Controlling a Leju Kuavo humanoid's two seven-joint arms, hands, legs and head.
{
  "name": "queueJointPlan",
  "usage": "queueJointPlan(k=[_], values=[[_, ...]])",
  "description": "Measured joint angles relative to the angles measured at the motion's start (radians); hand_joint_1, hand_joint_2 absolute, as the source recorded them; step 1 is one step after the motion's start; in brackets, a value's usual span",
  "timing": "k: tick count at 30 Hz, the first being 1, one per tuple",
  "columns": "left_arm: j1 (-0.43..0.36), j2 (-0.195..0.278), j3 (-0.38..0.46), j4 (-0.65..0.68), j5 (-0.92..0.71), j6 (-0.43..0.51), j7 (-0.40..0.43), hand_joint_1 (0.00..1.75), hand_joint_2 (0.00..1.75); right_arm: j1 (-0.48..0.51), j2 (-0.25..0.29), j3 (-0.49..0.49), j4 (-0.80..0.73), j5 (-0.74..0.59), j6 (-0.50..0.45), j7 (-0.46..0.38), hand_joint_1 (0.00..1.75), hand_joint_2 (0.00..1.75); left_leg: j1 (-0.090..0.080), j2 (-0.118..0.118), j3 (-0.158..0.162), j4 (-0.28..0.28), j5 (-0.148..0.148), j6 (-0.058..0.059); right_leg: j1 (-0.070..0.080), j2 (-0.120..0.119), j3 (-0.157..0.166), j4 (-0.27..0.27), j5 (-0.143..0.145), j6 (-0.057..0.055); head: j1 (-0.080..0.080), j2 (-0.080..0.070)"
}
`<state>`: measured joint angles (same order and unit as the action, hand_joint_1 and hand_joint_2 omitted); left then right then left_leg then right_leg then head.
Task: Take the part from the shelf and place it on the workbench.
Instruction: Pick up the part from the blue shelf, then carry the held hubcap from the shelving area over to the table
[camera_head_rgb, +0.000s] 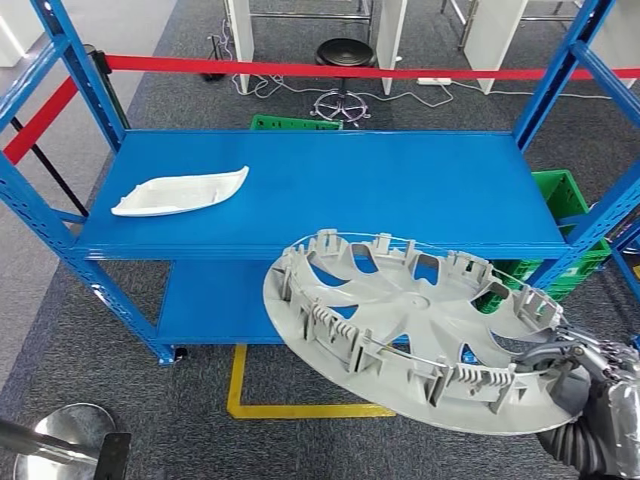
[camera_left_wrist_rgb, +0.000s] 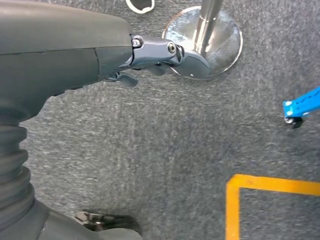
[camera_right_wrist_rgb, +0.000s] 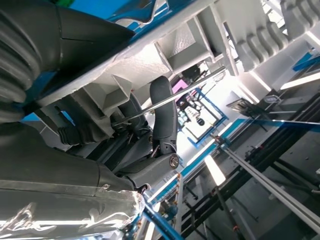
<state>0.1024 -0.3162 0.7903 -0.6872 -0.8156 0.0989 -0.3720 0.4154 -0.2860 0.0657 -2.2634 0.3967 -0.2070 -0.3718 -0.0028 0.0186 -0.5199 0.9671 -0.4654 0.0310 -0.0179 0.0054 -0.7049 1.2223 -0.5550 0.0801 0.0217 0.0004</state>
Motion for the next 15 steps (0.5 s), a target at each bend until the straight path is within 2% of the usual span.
queueJointPlan(k=[1, 2, 3, 4, 5, 6, 7, 8, 9, 10, 11, 12, 13, 14, 15], values=[[0.001, 0.000, -0.005, 0.000, 0.003, -0.004, 0.009, 0.00, 1.75, 0.004, 0.000, -0.004, 0.000, 0.000, 0.002, -0.004, 1.75, 1.75, -0.002, 0.007, -0.013, 0.000, 0.010, 0.001, 0.000, 0.000, -0.007, 0.057, -0.023, 0.002, 0.001, 0.000], [0.004, 0.000, -0.012, -0.001, 0.009, -0.009, 0.021, 0.00, 1.75, 0.008, 0.001, -0.010, -0.001, -0.001, 0.005, -0.008, 1.75, 1.75, -0.004, 0.015, -0.025, 0.001, 0.020, 0.001, 0.000, 0.000, -0.001, 0.086, -0.022, 0.003, 0.001, 0.000], [0.007, 0.000, -0.020, -0.002, 0.015, -0.016, 0.032, 0.00, 1.75, 0.011, 0.002, -0.014, -0.001, 0.000, 0.008, -0.011, 1.75, 1.75, -0.005, 0.024, -0.038, 0.002, 0.029, 0.001, 0.000, -0.002, 0.023, 0.080, -0.002, 0.003, 0.001, 0.000], [0.010, 0.001, -0.028, -0.005, 0.022, -0.021, 0.042, 0.00, 1.75, 0.014, 0.003, -0.018, -0.001, 0.000, 0.011, -0.013, 1.75, 1.75, -0.006, 0.032, -0.049, 0.004, 0.037, -0.001, 0.000, -0.008, 0.065, 0.036, 0.027, 0.002, 0.001, 0.000], [0.013, 0.001, -0.038, -0.010, 0.029, -0.026, 0.050, 0.00, 1.75, 0.016, 0.005, -0.021, -0.002, 0.000, 0.012, -0.015, 1.75, 1.75, -0.007, 0.040, -0.058, 0.007, 0.044, -0.004, 0.001, -0.024, 0.121, -0.035, 0.048, 0.001, 0.001, 0.000], [0.017, 0.002, -0.047, -0.016, 0.034, -0.030, 0.058, 0.00, 1.75, 0.017, 0.006, -0.025, -0.003, 0.000, 0.014, -0.017, 1.75, 1.75, -0.008, 0.046, -0.064, 0.010, 0.050, -0.008, 0.004, -0.046, 0.181, -0.116, 0.053, 0.000, 0.002, 0.000], [0.020, 0.003, -0.056, -0.022, 0.040, -0.032, 0.064, 0.00, 1.75, 0.017, 0.007, -0.029, -0.004, 0.000, 0.015, -0.019, 1.75, 1.75, -0.010, 0.054, -0.068, 0.013, 0.056, -0.013, 0.007, -0.065, 0.225, -0.182, 0.047, -0.005, 0.001, 0.000], [0.023, 0.004, -0.064, -0.027, 0.045, -0.034, 0.069, 0.00, 1.75, 0.017, 0.008, -0.033, -0.005, 0.000, 0.016, -0.020, 1.75, 1.75, -0.011, 0.062, -0.069, 0.016, 0.062, -0.017, 0.011, -0.077, 0.249, -0.225, 0.036, -0.010, 0.001, 0.000], [0.026, 0.004, -0.072, -0.033, 0.050, -0.034, 0.074, 0.00, 1.75, 0.018, 0.009, -0.036, -0.007, -0.001, 0.017, -0.021, 1.75, 1.75, -0.011, 0.071, -0.071, 0.016, 0.068, -0.022, 0.015, -0.075, 0.254, -0.244, 0.030, -0.018, 0.001, 0.000], [0.030, 0.005, -0.080, -0.038, 0.055, -0.035, 0.077, 0.00, 1.75, 0.020, 0.010, -0.039, -0.008, -0.001, 0.018, -0.021, 1.75, 1.75, -0.010, 0.080, -0.072, 0.016, 0.073, -0.028, 0.015, -0.065, 0.243, -0.245, 0.035, -0.030, 0.000, 0.000], [0.034, 0.006, -0.087, -0.043, 0.061, -0.035, 0.081, 0.00, 1.75, 0.021, 0.012, -0.041, -0.009, -0.001, 0.019, -0.022, 1.75, 1.75, -0.008, 0.075, -0.075, 0.020, 0.066, -0.035, 0.015, -0.055, 0.232, -0.245, 0.043, -0.039, 0.001, 0.000], [0.039, 0.006, -0.095, -0.047, 0.066, -0.034, 0.085, 0.00, 1.75, 0.022, 0.013, -0.043, -0.010, -0.002, 0.021, -0.022, 1.75, 1.75, -0.006, 0.059, -0.080, 0.034, 0.041, -0.043, 0.013, -0.045, 0.220, -0.245, 0.054, -0.048, 0.000, 0.000], [0.045, 0.007, -0.102, -0.052, 0.070, -0.033, 0.088, 0.00, 1.75, 0.022, 0.015, -0.043, -0.010, -0.002, 0.023, -0.022, 1.75, 1.75, -0.005, 0.037, -0.089, 0.066, -0.001, -0.051, 0.011, -0.034, 0.207, -0.246, 0.067, -0.056, -0.001, 0.000], [0.050, 0.007, -0.108, -0.057, 0.075, -0.033, 0.091, 0.00, 1.75, 0.023, 0.016, -0.044, -0.012, -0.002, 0.024, -0.022, 1.75, 1.75, -0.004, 0.012, -0.102, 0.116, -0.055, -0.056, 0.010, -0.023, 0.193, -0.245, 0.080, -0.061, -0.002, 0.000], [0.056, 0.007, -0.114, -0.062, 0.079, -0.032, 0.094, 0.00, 1.75, 0.025, 0.018, -0.045, -0.013, -0.002, 0.024, -0.022, 1.75, 1.75, -0.003, -0.003, -0.116, 0.180, -0.107, -0.058, 0.010, -0.011, 0.178, -0.244, 0.094, -0.063, -0.003, 0.000]])
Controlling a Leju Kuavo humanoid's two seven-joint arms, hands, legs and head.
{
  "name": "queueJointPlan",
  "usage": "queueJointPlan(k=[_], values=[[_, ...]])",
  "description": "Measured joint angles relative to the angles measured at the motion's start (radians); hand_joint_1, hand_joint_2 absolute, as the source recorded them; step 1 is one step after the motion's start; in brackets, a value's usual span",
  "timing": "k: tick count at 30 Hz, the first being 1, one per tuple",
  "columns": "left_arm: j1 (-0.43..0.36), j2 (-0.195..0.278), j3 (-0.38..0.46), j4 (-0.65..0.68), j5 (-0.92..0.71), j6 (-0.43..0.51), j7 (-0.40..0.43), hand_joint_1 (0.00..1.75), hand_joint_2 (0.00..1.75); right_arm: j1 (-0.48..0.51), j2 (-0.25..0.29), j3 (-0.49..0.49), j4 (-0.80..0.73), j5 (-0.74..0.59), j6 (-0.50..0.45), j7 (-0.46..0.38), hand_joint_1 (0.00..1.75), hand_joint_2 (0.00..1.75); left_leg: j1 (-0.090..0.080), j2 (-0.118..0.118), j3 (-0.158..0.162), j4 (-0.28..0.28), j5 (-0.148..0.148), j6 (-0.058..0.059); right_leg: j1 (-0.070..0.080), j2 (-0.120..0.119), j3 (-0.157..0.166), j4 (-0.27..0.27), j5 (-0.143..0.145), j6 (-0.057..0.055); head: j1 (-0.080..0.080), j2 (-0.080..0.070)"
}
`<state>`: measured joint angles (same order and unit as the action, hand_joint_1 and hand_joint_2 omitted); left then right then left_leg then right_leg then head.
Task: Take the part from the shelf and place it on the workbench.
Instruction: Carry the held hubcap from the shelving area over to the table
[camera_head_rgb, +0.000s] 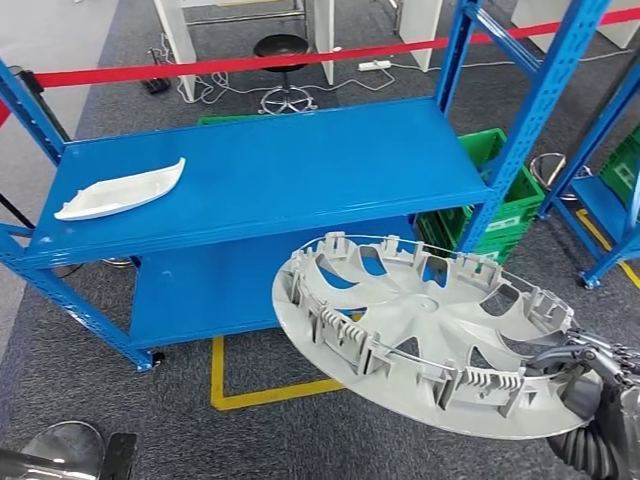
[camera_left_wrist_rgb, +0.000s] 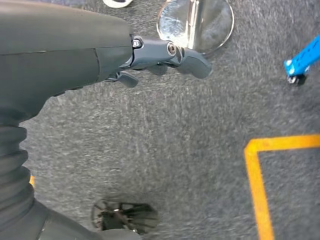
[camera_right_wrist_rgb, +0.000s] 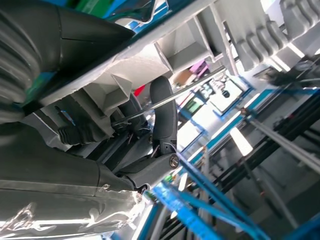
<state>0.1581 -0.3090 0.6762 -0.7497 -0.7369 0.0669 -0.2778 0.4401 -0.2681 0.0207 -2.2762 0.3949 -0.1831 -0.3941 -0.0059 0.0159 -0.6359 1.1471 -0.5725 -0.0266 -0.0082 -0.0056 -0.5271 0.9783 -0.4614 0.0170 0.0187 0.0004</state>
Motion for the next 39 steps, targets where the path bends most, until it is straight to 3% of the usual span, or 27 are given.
queueJointPlan(k=[1, 2, 3, 4, 6, 8, 9, 11, 12, 13, 15, 16, 17, 19, 21, 23, 24, 26, 27, 29, 31, 32, 33, 34, 35, 37, 39], values=[[0.004, 0.000, -0.006, -0.005, 0.003, 0.000, 0.002, 0.00, 1.75, 0.003, 0.002, -0.001, -0.001, 0.000, 0.000, 0.000, 1.75, 1.75, 0.000, -0.007, -0.011, 0.059, -0.033, 0.000, 0.000, 0.012, -0.016, 0.001, 0.014, -0.001, 0.000, 0.000], [0.008, 0.000, -0.012, -0.009, 0.008, 0.000, 0.005, 0.00, 1.75, 0.005, 0.003, -0.003, -0.002, 0.000, 0.000, -0.001, 1.75, 1.75, 0.000, -0.010, -0.011, 0.098, -0.042, 0.002, 0.000, 0.025, -0.033, 0.003, 0.027, 0.000, 0.000, 0.000], [0.012, 0.000, -0.019, -0.015, 0.013, 0.000, 0.009, 0.00, 1.75, 0.008, 0.005, -0.004, -0.002, 0.000, 0.001, -0.002, 1.75, 1.75, 0.000, -0.012, 0.003, 0.105, -0.030, 0.004, 0.001, 0.037, -0.051, 0.005, 0.040, 0.001, 0.000, 0.000], [0.016, -0.001, -0.027, -0.022, 0.020, 0.000, 0.015, 0.00, 1.75, 0.009, 0.006, -0.005, -0.002, -0.001, 0.002, -0.003, 1.75, 1.75, 0.000, -0.016, 0.035, 0.073, -0.002, 0.008, 0.001, 0.050, -0.067, 0.007, 0.051, 0.004, 0.000, 0.000], [0.023, -0.001, -0.044, -0.038, 0.032, 0.000, 0.027, 0.00, 1.75, 0.009, 0.008, -0.007, -0.002, -0.003, 0.005, -0.005, 1.75, 1.75, 0.000, -0.051, 0.132, -0.063, 0.042, 0.020, 0.001, 0.073, -0.095, 0.010, 0.074, 0.010, 0.000, 0.000], [0.028, -0.002, -0.058, -0.051, 0.037, 0.001, 0.033, 0.00, 1.75, 0.009, 0.008, -0.011, -0.003, -0.005, 0.008, -0.005, 1.75, 1.75, 0.001, -0.087, 0.203, -0.180, 0.045, 0.028, 0.002, 0.093, -0.114, 0.011, 0.097, 0.019, 0.001, 0.000], [0.030, -0.002, -0.063, -0.055, 0.039, 0.001, 0.035, 0.00, 1.75, 0.011, 0.008, -0.012, -0.004, -0.005, 0.008, -0.006, 1.75, 1.75, 0.000, -0.092, 0.214, -0.203, 0.040, 0.030, 0.001, 0.102, -0.119, 0.009, 0.109, 0.025, 0.000, 0.000], [0.034, -0.004, -0.073, -0.063, 0.040, 0.002, 0.037, 0.00, 1.75, 0.016, 0.008, -0.014, -0.007, -0.008, 0.009, -0.007, 1.75, 1.75, -0.001, -0.071, 0.203, -0.206, 0.053, 0.039, -0.001, 0.109, -0.128, 0.004, 0.125, 0.038, -0.001, 0.000], [0.036, -0.005, -0.077, -0.066, 0.040, 0.002, 0.037, 0.00, 1.75, 0.017, 0.008, -0.015, -0.008, -0.010, 0.010, -0.007, 1.75, 1.75, -0.001, -0.057, 0.195, -0.206, 0.062, 0.047, -0.002, 0.093, -0.137, 0.013, 0.111, 0.042, 0.000, 0.000], [0.038, -0.006, -0.080, -0.069, 0.040, 0.003, 0.037, 0.00, 1.75, 0.017, 0.009, -0.015, -0.008, -0.012, 0.011, -0.007, 1.75, 1.75, 0.000, -0.043, 0.185, -0.208, 0.073, 0.055, -0.002, 0.071, -0.150, 0.041, 0.076, 0.046, 0.001, 0.000], [0.040, -0.007, -0.081, -0.072, 0.040, 0.005, 0.037, 0.00, 1.75, 0.016, 0.009, -0.015, -0.008, -0.015, 0.012, -0.006, 1.75, 1.75, -0.001, -0.016, 0.161, -0.208, 0.093, 0.063, -0.004, 0.024, -0.181, 0.155, -0.031, 0.053, 0.005, 0.000], [0.042, -0.007, -0.081, -0.072, 0.039, 0.006, 0.037, 0.00, 1.75, 0.016, 0.009, -0.015, -0.008, -0.016, 0.013, -0.006, 1.75, 1.75, -0.001, -0.001, 0.148, -0.207, 0.104, 0.064, -0.006, 0.016, -0.193, 0.226, -0.072, 0.059, 0.006, 0.000], [0.042, -0.007, -0.081, -0.072, 0.039, 0.006, 0.037, 0.00, 1.75, 0.016, 0.009, -0.015, -0.008, -0.016, 0.013, -0.005, 1.75, 1.75, -0.001, 0.014, 0.134, -0.206, 0.114, 0.063, -0.007, 0.013, -0.196, 0.283, -0.087, 0.064, 0.007, 0.000], [0.044, -0.007, -0.083, -0.074, 0.039, 0.006, 0.039, 0.00, 1.75, 0.019, 0.009, -0.015, -0.008, -0.017, 0.013, -0.005, 1.75, 1.75, -0.001, 0.043, 0.104, -0.200, 0.134, 0.058, -0.011, 0.009, -0.159, 0.308, -0.050, 0.072, 0.007, 0.000], [0.048, -0.007, -0.089, -0.080, 0.048, 0.006, 0.044, 0.00, 1.75, 0.021, 0.009, -0.014, -0.009, -0.019, 0.014, -0.006, 1.75, 1.75, -0.002, 0.066, 0.078, -0.188, 0.148, 0.049, -0.015, -0.020, -0.053, 0.195, -0.013, 0.079, 0.008, 0.000], [0.058, -0.008, -0.099, -0.097, 0.086, 0.014, 0.057, 0.00, 1.75, 0.011, 0.009, -0.010, -0.009, -0.021, 0.020, -0.003, 1.75, 1.75, -0.006, 0.085, 0.061, -0.174, 0.158, 0.038, -0.012, -0.057, 0.049, 0.050, -0.036, 0.075, 0.009, 0.000], [0.068, -0.009, -0.107, -0.112, 0.122, 0.024, 0.070, 0.00, 1.75, 0.002, 0.008, -0.002, -0.009, -0.021, 0.025, 0.002, 1.75, 1.75, -0.007, 0.096, 0.057, -0.171, 0.164, 0.033, -0.008, -0.064, 0.068, 0.011, -0.050, 0.067, 0.009, 0.000], [0.105, -0.014, -0.130, -0.155, 0.205, 0.048, 0.106, 0.00, 1.75, -0.023, 0.007, 0.028, -0.007, -0.013, 0.027, 0.023, 1.75, 1.75, -0.004, 0.110, 0.051, -0.168, 0.174, 0.020, -0.002, -0.047, 0.052, -0.001, -0.045, 0.042, 0.010, 0.000], [0.130, -0.018, -0.145, -0.182, 0.238, 0.055, 0.125, 0.00, 1.75, -0.035, 0.007, 0.048, -0.005, -0.006, 0.023, 0.035, 1.75, 1.75, -0.001, 0.094, 0.046, -0.161, 0.161, 0.013, -0.001, -0.036, 0.038, 0.000, -0.036, 0.031, 0.009, 0.000], [0.179, -0.027, -0.176, -0.237, 0.272, 0.059, 0.153, 0.00, 1.75, -0.057, 0.004, 0.093, -0.001, 0.008, 0.010, 0.053, 1.75, 1.75, 0.003, 0.034, 0.026, -0.099, 0.081, 0.002, -0.003, -0.016, 0.013, 0.000, -0.013, 0.011, 0.007, 0.000], [0.206, -0.031, -0.194, -0.275, 0.271, 0.045, 0.168, 0.00, 1.75, -0.077, -0.001, 0.134, 0.004, 0.014, -0.003, 0.068, 1.75, 1.75, 0.002, -0.007, -0.005, 0.024, -0.020, 0.003, 0.000, 0.004, -0.017, 0.002, 0.014, 0.002, 0.005, 0.000], [0.211, -0.031, -0.193, -0.285, 0.260, 0.025, 0.168, 0.00, 1.75, -0.091, -0.004, 0.155, 0.008, 0.018, -0.011, 0.078, 1.75, 1.75, 0.001, -0.012, -0.014, 0.078, -0.046, 0.005, 0.002, 0.016, -0.034, 0.003, 0.029, 0.000, 0.004, 0.000], [0.212, -0.030, -0.188, -0.292, 0.244, -0.001, 0.165, 0.00, 1.75, -0.106, -0.007, 0.178, 0.014, 0.023, -0.020, 0.091, 1.75, 1.75, 0.000, -0.014, -0.010, 0.108, -0.048, 0.009, 0.004, 0.028, -0.053, 0.004, 0.044, 0.000, 0.004, 0.000], [0.211, -0.029, -0.177, -0.297, 0.223, -0.031, 0.158, 0.00, 1.75, -0.121, -0.010, 0.201, 0.022, 0.029, -0.030, 0.103, 1.75, 1.75, -0.001, -0.015, 0.008, 0.105, -0.029, 0.014, 0.006, 0.040, -0.071, 0.005, 0.057, 0.000, 0.004, 0.000], [0.210, -0.028, -0.160, -0.303, 0.200, -0.062, 0.149, 0.00, 1.75, -0.136, -0.014, 0.226, 0.030, 0.034, -0.041, 0.112, 1.75, 1.75, -0.002, -0.020, 0.043, 0.067, 0.002, 0.019, 0.007, 0.053, -0.089, 0.005, 0.071, 0.000, 0.004, 0.000], [0.206, -0.028, -0.120, -0.316, 0.153, -0.110, 0.133, 0.00, 1.75, -0.159, -0.021, 0.271, 0.043, 0.039, -0.057, 0.126, 1.75, 1.75, -0.005, -0.060, 0.144, -0.075, 0.042, 0.034, 0.008, 0.077, -0.117, 0.007, 0.098, 0.004, 0.004, 0.000], [0.199, -0.031, -0.080, -0.324, 0.116, -0.139, 0.120, 0.00, 1.75, -0.174, -0.027, 0.304, 0.053, 0.043, -0.063, 0.137, 1.75, 1.75, -0.006, -0.098, 0.217, -0.191, 0.040, 0.039, 0.008, 0.098, -0.134, 0.006, 0.125, 0.012, 0.005, 0.000]])
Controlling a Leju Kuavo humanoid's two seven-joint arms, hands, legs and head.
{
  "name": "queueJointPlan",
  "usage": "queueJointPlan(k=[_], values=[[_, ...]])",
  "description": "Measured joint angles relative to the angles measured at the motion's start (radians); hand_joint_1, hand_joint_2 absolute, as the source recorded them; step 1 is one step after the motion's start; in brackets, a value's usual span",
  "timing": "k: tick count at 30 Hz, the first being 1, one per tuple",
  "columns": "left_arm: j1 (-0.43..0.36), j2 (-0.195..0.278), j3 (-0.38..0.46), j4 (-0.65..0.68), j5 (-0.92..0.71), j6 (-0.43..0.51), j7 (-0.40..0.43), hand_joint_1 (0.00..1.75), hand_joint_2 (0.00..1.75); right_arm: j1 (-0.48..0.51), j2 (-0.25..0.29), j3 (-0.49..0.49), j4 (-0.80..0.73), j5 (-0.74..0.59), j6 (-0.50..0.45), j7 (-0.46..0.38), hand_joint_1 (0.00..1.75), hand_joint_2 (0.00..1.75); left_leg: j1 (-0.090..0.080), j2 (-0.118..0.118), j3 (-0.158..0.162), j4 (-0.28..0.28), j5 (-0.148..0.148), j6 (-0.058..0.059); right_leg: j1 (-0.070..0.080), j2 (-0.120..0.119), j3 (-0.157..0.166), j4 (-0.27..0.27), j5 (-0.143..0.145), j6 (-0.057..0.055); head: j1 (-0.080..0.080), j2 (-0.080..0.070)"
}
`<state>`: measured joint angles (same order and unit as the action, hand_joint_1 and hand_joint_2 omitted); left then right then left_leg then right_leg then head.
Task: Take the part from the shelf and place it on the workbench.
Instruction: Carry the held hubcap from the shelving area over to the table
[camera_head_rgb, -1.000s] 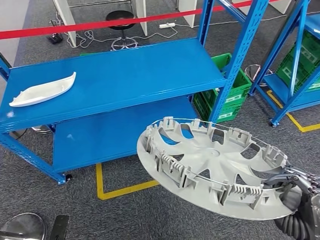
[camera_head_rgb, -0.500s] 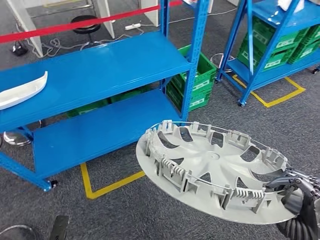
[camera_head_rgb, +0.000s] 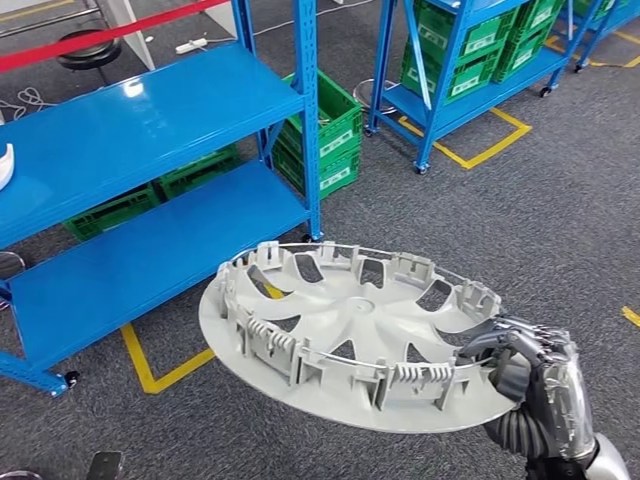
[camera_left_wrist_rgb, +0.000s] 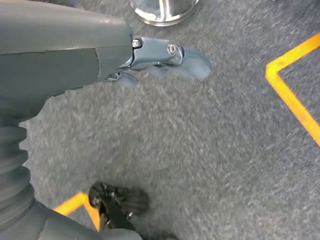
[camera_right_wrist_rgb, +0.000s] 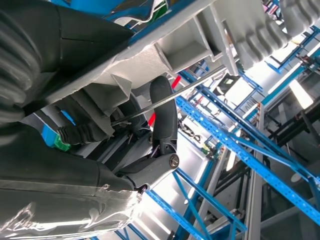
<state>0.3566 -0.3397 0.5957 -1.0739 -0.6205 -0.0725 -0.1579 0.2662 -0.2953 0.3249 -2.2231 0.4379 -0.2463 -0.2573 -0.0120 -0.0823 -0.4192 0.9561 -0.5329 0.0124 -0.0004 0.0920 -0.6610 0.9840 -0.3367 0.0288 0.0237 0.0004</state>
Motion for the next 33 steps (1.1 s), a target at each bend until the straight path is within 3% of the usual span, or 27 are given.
queueJointPlan(k=[1, 3, 4, 5, 7, 8, 9, 10, 11, 12, 13, 15, 16, 18, 19, 21, 23, 24, 25, 26, 27, 29, 30, 31, 33], values=[[-0.005, -0.001, 0.017, -0.002, -0.013, -0.008, -0.005, 0.00, 1.75, -0.004, -0.002, 0.011, 0.004, 0.001, -0.002, 0.004, 1.75, 1.75, -0.002, -0.003, 0.011, -0.024, -0.003, 0.000, 0.000, 0.010, -0.005, -0.004, 0.014, 0.006, -0.001, 0.000], [-0.013, -0.004, 0.046, -0.003, -0.035, -0.020, -0.014, 0.00, 1.75, -0.008, -0.006, 0.027, 0.010, 0.004, -0.005, 0.010, 1.75, 1.75, 0.001, 0.022, -0.003, -0.027, 0.014, 0.004, -0.001, 0.019, -0.014, -0.012, 0.031, 0.017, -0.003, 0.000], [-0.017, -0.006, 0.058, -0.003, -0.045, -0.024, -0.019, 0.00, 1.75, -0.011, -0.007, 0.033, 0.011, 0.006, -0.006, 0.012, 1.75, 1.75, 0.002, 0.036, -0.013, -0.028, 0.025, 0.011, 0.000, 0.004, -0.024, 0.000, 0.012, 0.023, -0.002, 0.000], [-0.020, -0.007, 0.069, -0.003, -0.058, -0.030, -0.026, 0.00, 1.75, -0.014, -0.009, 0.038, 0.012, 0.008, -0.007, 0.014, 1.75, 1.75, 0.004, 0.052, -0.025, -0.029, 0.037, 0.017, 0.001, -0.019, -0.038, 0.030, -0.026, 0.028, 0.001, 0.000], [-0.027, -0.009, 0.091, -0.001, -0.092, -0.041, -0.046, 0.00, 1.75, -0.019, -0.013, 0.045, 0.016, 0.014, -0.007, 0.021, 1.75, 1.75, 0.003, 0.081, -0.050, -0.027, 0.059, 0.023, -0.002, -0.070, -0.070, 0.156, -0.139, 0.039, 0.007, 0.000], [-0.032, -0.009, 0.104, 0.001, -0.110, -0.046, -0.057, 0.00, 1.75, -0.020, -0.015, 0.049, 0.017, 0.017, -0.007, 0.025, 1.75, 1.75, 0.002, 0.096, -0.063, -0.026, 0.069, 0.022, -0.005, -0.080, -0.079, 0.228, -0.175, 0.044, 0.007, 0.000], [-0.037, -0.008, 0.117, 0.004, -0.126, -0.050, -0.066, 0.00, 1.75, -0.020, -0.016, 0.051, 0.018, 0.020, -0.007, 0.028, 1.75, 1.75, 0.002, 0.113, -0.078, -0.024, 0.079, 0.021, -0.008, -0.085, -0.080, 0.284, -0.187, 0.049, 0.008, 0.000], [-0.042, -0.007, 0.129, 0.007, -0.141, -0.053, -0.074, 0.00, 1.75, -0.020, -0.016, 0.054, 0.020, 0.023, -0.007, 0.032, 1.75, 1.75, 0.002, 0.128, -0.093, -0.021, 0.089, 0.019, -0.011, -0.088, -0.066, 0.307, -0.174, 0.052, 0.008, 0.000], [-0.048, -0.006, 0.140, 0.012, -0.155, -0.056, -0.083, 0.00, 1.75, -0.019, -0.017, 0.056, 0.021, 0.026, -0.007, 0.035, 1.75, 1.75, 0.002, 0.143, -0.107, -0.019, 0.098, 0.016, -0.013, -0.092, -0.035, 0.292, -0.147, 0.055, 0.008, 0.000], [-0.055, -0.004, 0.149, 0.018, -0.170, -0.059, -0.093, 0.00, 1.75, -0.019, -0.018, 0.057, 0.022, 0.030, -0.008, 0.039, 1.75, 1.75, 0.002, 0.156, -0.119, -0.015, 0.106, 0.012, -0.015, -0.103, 0.016, 0.240, -0.122, 0.058, 0.008, 0.000], [-0.061, -0.002, 0.157, 0.025, -0.186, -0.061, -0.104, 0.00, 1.75, -0.018, -0.020, 0.059, 0.022, 0.033, -0.009, 0.043, 1.75, 1.75, 0.001, 0.166, -0.129, -0.012, 0.112, 0.008, -0.015, -0.124, 0.078, 0.164, -0.118, 0.060, 0.009, 0.000], [-0.074, 0.003, 0.173, 0.042, -0.213, -0.065, -0.122, 0.00, 1.75, -0.017, -0.024, 0.061, 0.021, 0.040, -0.014, 0.051, 1.75, 1.75, -0.001, 0.185, -0.139, -0.006, 0.125, -0.002, -0.007, -0.161, 0.179, 0.020, -0.141, 0.050, 0.009, 0.000], [-0.080, 0.004, 0.179, 0.050, -0.220, -0.066, -0.127, 0.00, 1.75, -0.015, -0.026, 0.061, 0.021, 0.042, -0.017, 0.053, 1.75, 1.75, 0.000, 0.194, -0.142, -0.004, 0.131, -0.007, -0.001, -0.166, 0.197, -0.016, -0.154, 0.042, 0.009, 0.000], [-0.091, 0.007, 0.189, 0.066, -0.228, -0.067, -0.134, 0.00, 1.75, -0.010, -0.029, 0.062, 0.020, 0.046, -0.023, 0.055, 1.75, 1.75, 0.006, 0.205, -0.148, -0.001, 0.139, -0.017, 0.004, -0.149, 0.184, -0.029, -0.146, 0.018, 0.010, 0.000], [-0.094, 0.009, 0.192, 0.073, -0.232, -0.066, -0.138, 0.00, 1.75, -0.009, -0.031, 0.062, 0.020, 0.049, -0.026, 0.058, 1.75, 1.75, 0.009, 0.192, -0.155, 0.009, 0.126, -0.023, 0.005, -0.137, 0.175, -0.031, -0.139, 0.007, 0.010, 0.000], [-0.101, 0.012, 0.201, 0.091, -0.249, -0.064, -0.152, 0.00, 1.75, -0.005, -0.034, 0.062, 0.019, 0.064, -0.032, 0.068, 1.75, 1.75, 0.013, 0.138, -0.185, 0.078, 0.057, -0.033, 0.002, -0.116, 0.157, -0.034, -0.121, -0.014, 0.009, 0.000], [-0.115, 0.016, 0.217, 0.117, -0.270, -0.058, -0.168, 0.00, 1.75, 0.003, -0.036, 0.061, 0.015, 0.096, -0.050, 0.084, 1.75, 1.75, 0.014, 0.095, -0.229, 0.211, -0.026, -0.036, 0.002, -0.094, 0.132, -0.032, -0.101, -0.022, 0.008, 0.000], [-0.124, 0.019, 0.227, 0.132, -0.280, -0.056, -0.176, 0.00, 1.75, 0.010, -0.036, 0.059, 0.011, 0.114, -0.063, 0.091, 1.75, 1.75, 0.014, 0.089, -0.244, 0.265, -0.048, -0.036, 0.003, -0.082, 0.120, -0.030, -0.092, -0.021, 0.008, 0.000], [-0.134, 0.022, 0.236, 0.147, -0.290, -0.053, -0.184, 0.00, 1.75, 0.018, -0.038, 0.056, 0.006, 0.133, -0.077, 0.097, 1.75, 1.75, 0.014, 0.086, -0.245, 0.291, -0.050, -0.036, 0.003, -0.070, 0.109, -0.028, -0.085, -0.020, 0.009, 0.000], [-0.143, 0.025, 0.244, 0.161, -0.300, -0.051, -0.192, 0.00, 1.75, 0.027, -0.039, 0.052, 0.000, 0.150, -0.091, 0.103, 1.75, 1.75, 0.015, 0.084, -0.228, 0.278, -0.034, -0.035, 0.002, -0.058, 0.098, -0.025, -0.078, -0.017, 0.009, 0.000], [-0.151, 0.029, 0.252, 0.174, -0.309, -0.050, -0.199, 0.00, 1.75, 0.036, -0.040, 0.048, -0.007, 0.165, -0.102, 0.108, 1.75, 1.75, 0.016, 0.080, -0.191, 0.227, -0.007, -0.034, 0.000, -0.045, 0.089, -0.021, -0.073, -0.014, 0.009, 0.000], [-0.166, 0.036, 0.270, 0.198, -0.325, -0.048, -0.209, 0.00, 1.75, 0.055, -0.041, 0.040, -0.024, 0.191, -0.121, 0.119, 1.75, 1.75, 0.022, 0.043, -0.104, 0.089, 0.036, -0.036, -0.003, -0.020, 0.071, -0.009, -0.065, -0.005, 0.009, 0.000], [-0.172, 0.038, 0.279, 0.209, -0.331, -0.047, -0.213, 0.00, 1.75, 0.063, -0.042, 0.036, -0.033, 0.201, -0.128, 0.124, 1.75, 1.75, 0.024, 0.024, -0.076, 0.040, 0.043, -0.036, -0.003, -0.008, 0.061, -0.002, -0.061, 0.001, 0.009, 0.000], [-0.177, 0.039, 0.288, 0.219, -0.336, -0.048, -0.215, 0.00, 1.75, 0.070, -0.043, 0.032, -0.040, 0.210, -0.135, 0.129, 1.75, 1.75, 0.025, 0.013, -0.063, 0.016, 0.040, -0.036, -0.003, 0.003, 0.052, 0.003, -0.055, 0.007, 0.009, 0.000], [-0.184, 0.040, 0.304, 0.232, -0.351, -0.051, -0.219, 0.00, 1.75, 0.088, -0.045, 0.025, -0.053, 0.227, -0.148, 0.138, 1.75, 1.75, 0.025, 0.025, -0.068, 0.011, 0.038, -0.028, -0.005, 0.025, 0.040, 0.006, -0.043, 0.020, 0.010, 0.000]])
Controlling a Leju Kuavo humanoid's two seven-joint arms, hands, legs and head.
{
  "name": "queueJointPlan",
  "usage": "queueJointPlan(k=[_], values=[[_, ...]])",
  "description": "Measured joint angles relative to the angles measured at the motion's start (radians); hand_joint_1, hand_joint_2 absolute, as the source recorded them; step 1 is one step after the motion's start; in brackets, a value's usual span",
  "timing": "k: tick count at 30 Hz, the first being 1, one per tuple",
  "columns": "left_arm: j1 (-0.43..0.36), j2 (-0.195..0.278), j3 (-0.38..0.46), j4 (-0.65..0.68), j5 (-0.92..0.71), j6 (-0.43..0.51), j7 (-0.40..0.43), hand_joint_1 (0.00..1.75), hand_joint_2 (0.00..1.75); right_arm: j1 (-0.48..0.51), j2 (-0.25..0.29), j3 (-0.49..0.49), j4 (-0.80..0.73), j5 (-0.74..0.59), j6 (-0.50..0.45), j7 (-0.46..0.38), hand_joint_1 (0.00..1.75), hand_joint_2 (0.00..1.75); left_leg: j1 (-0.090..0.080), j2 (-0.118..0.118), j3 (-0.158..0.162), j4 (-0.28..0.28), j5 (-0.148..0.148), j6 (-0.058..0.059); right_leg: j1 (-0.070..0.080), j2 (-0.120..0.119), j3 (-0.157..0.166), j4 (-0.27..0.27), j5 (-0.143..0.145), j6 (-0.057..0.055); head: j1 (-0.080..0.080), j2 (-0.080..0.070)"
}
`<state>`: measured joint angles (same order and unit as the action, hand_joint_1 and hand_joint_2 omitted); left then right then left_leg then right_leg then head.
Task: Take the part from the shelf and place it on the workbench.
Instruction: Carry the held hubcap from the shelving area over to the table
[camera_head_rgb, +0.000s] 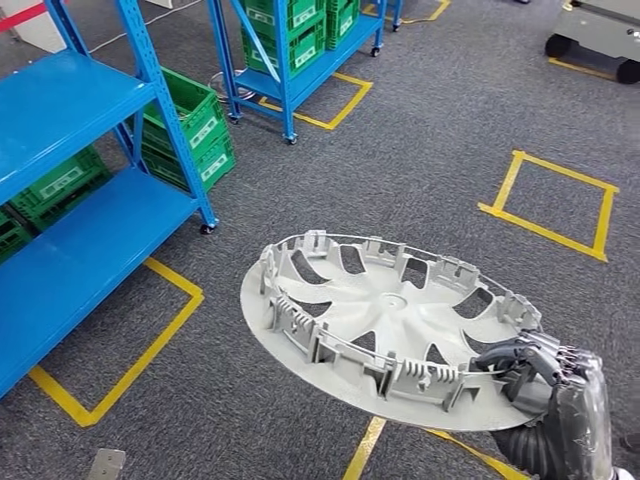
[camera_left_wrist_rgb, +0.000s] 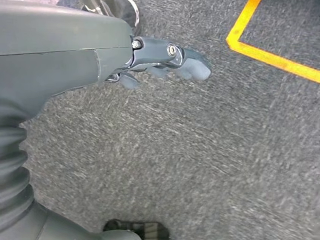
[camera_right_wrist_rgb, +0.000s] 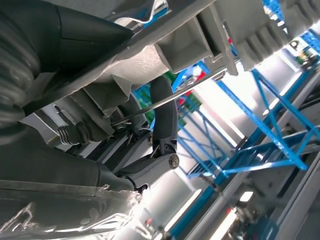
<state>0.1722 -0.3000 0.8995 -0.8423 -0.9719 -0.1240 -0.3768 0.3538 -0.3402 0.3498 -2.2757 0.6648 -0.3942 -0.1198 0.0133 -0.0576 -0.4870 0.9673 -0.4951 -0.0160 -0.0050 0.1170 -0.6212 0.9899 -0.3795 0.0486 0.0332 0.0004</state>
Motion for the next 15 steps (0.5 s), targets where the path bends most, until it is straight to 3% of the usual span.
queueJointPlan(k=[2, 3, 5, 6, 7, 8, 9, 11, 12, 13, 15], values=[[-0.005, 0.003, 0.018, 0.005, -0.023, -0.010, -0.008, 0.00, 1.75, 0.021, 0.000, -0.008, -0.013, 0.013, -0.015, 0.010, 1.75, 1.75, 0.000, 0.024, -0.005, 0.000, 0.006, 0.014, 0.000, -0.022, -0.019, 0.024, -0.017, 0.009, 0.005, 0.000], [-0.007, 0.004, 0.028, 0.006, -0.036, -0.019, -0.014, 0.00, 1.75, 0.028, 0.000, -0.011, -0.019, 0.017, -0.021, 0.015, 1.75, 1.75, 0.000, 0.038, -0.008, -0.001, 0.010, 0.021, 0.000, -0.048, -0.039, 0.068, -0.046, 0.013, 0.008, 0.000], [-0.007, 0.006, 0.049, 0.006, -0.066, -0.039, -0.025, 0.00, 1.75, 0.039, 0.000, -0.015, -0.029, 0.024, -0.032, 0.022, 1.75, 1.75, -0.006, 0.064, -0.015, -0.001, 0.016, 0.030, 0.001, -0.098, -0.094, 0.208, -0.124, 0.019, 0.015, 0.000], [-0.007, 0.007, 0.059, 0.006, -0.080, -0.049, -0.031, 0.00, 1.75, 0.044, 0.000, -0.016, -0.034, 0.028, -0.037, 0.026, 1.75, 1.75, -0.008, 0.079, -0.018, 0.000, 0.018, 0.032, 0.000, -0.107, -0.115, 0.271, -0.151, 0.021, 0.015, 0.000], [-0.008, 0.009, 0.069, 0.006, -0.095, -0.058, -0.036, 0.00, 1.75, 0.050, 0.000, -0.016, -0.037, 0.032, -0.041, 0.029, 1.75, 1.75, -0.010, 0.093, -0.020, 0.000, 0.019, 0.032, 0.000, -0.111, -0.119, 0.302, -0.162, 0.022, 0.015, 0.000], [-0.009, 0.011, 0.080, 0.006, -0.111, -0.066, -0.042, 0.00, 1.75, 0.055, 0.000, -0.016, -0.041, 0.036, -0.044, 0.033, 1.75, 1.75, -0.012, 0.107, -0.022, 0.000, 0.021, 0.032, -0.001, -0.114, -0.101, 0.291, -0.155, 0.021, 0.015, 0.000], [-0.012, 0.014, 0.090, 0.006, -0.127, -0.074, -0.049, 0.00, 1.75, 0.060, 0.000, -0.016, -0.044, 0.039, -0.046, 0.036, 1.75, 1.75, -0.013, 0.120, -0.023, 0.000, 0.022, 0.032, 0.000, -0.120, -0.060, 0.238, -0.133, 0.018, 0.015, 0.000], [-0.017, 0.025, 0.109, 0.007, -0.158, -0.090, -0.061, 0.00, 1.75, 0.066, 0.000, -0.016, -0.051, 0.044, -0.049, 0.041, 1.75, 1.75, -0.016, 0.141, -0.021, 0.000, 0.022, 0.027, 0.003, -0.157, 0.038, 0.087, -0.093, 0.012, 0.015, 0.000], [-0.019, 0.032, 0.118, 0.008, -0.167, -0.095, -0.066, 0.00, 1.75, 0.068, 0.000, -0.016, -0.055, 0.046, -0.052, 0.043, 1.75, 1.75, -0.018, 0.150, -0.020, 0.001, 0.022, 0.023, 0.007, -0.172, 0.070, 0.035, -0.083, 0.006, 0.013, 0.000], [-0.022, 0.037, 0.125, 0.008, -0.174, -0.099, -0.069, 0.00, 1.75, 0.068, 0.000, -0.016, -0.058, 0.048, -0.055, 0.044, 1.75, 1.75, -0.019, 0.158, -0.020, 0.002, 0.022, 0.018, 0.010, -0.180, 0.080, 0.010, -0.082, -0.001, 0.012, 0.000], [-0.027, 0.045, 0.137, 0.009, -0.194, -0.112, -0.080, 0.00, 1.75, 0.072, 0.000, -0.016, -0.065, 0.056, -0.061, 0.046, 1.75, 1.75, -0.018, 0.177, -0.017, -0.003, 0.015, 0.002, 0.016, -0.161, 0.072, 0.004, -0.092, -0.021, 0.010, 0.000]])
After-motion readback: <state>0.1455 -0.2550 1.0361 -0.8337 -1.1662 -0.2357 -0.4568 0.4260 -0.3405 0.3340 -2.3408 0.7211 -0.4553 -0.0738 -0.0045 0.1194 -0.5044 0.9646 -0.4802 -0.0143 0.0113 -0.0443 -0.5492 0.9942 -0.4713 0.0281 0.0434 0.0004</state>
